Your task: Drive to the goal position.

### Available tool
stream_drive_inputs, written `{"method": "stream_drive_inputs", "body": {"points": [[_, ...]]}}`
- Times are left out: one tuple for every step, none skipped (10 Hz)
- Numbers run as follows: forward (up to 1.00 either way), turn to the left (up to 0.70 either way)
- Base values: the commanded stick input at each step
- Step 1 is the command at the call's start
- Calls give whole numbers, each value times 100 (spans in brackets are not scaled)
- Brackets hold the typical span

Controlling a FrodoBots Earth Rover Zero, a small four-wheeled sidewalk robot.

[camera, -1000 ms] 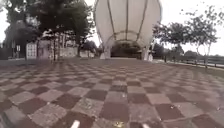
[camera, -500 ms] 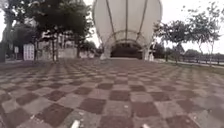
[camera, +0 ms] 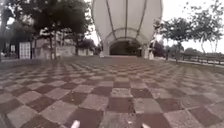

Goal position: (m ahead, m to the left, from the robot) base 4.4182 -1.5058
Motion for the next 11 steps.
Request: {"method": "stream_drive_inputs", "body": {"points": [[70, 0], [70, 0], [70, 0], [70, 0], [70, 0], [70, 0], [70, 0], [70, 0], [70, 0], [70, 0], [70, 0]]}}
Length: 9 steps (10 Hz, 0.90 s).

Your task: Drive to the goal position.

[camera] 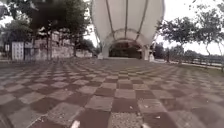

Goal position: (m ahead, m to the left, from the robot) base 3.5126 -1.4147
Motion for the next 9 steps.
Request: {"method": "stream_drive_inputs", "body": {"points": [[70, 0], [70, 0], [70, 0], [70, 0], [70, 0], [70, 0], [70, 0], [70, 0], [70, 0]]}}
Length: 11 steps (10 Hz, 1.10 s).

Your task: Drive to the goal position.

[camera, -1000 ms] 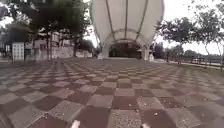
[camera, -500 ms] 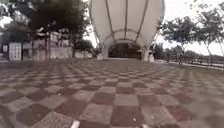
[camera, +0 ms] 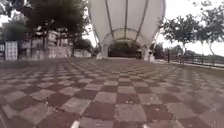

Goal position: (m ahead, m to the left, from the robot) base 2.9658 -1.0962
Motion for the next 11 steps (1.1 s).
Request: {"method": "stream_drive_inputs", "body": {"points": [[70, 0], [70, 0], [70, 0], [70, 0], [70, 0], [70, 0], [70, 0], [70, 0], [70, 0], [70, 0], [70, 0]]}}
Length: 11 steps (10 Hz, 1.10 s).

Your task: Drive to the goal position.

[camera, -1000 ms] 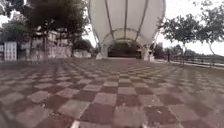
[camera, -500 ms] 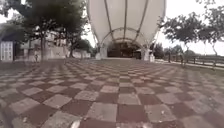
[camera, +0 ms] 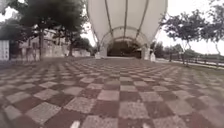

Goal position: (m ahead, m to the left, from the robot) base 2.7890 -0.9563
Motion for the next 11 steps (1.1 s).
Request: {"method": "stream_drive_inputs", "body": {"points": [[70, 0], [70, 0], [70, 0], [70, 0], [70, 0], [70, 0], [70, 0], [70, 0], [70, 0], [70, 0], [70, 0]]}}
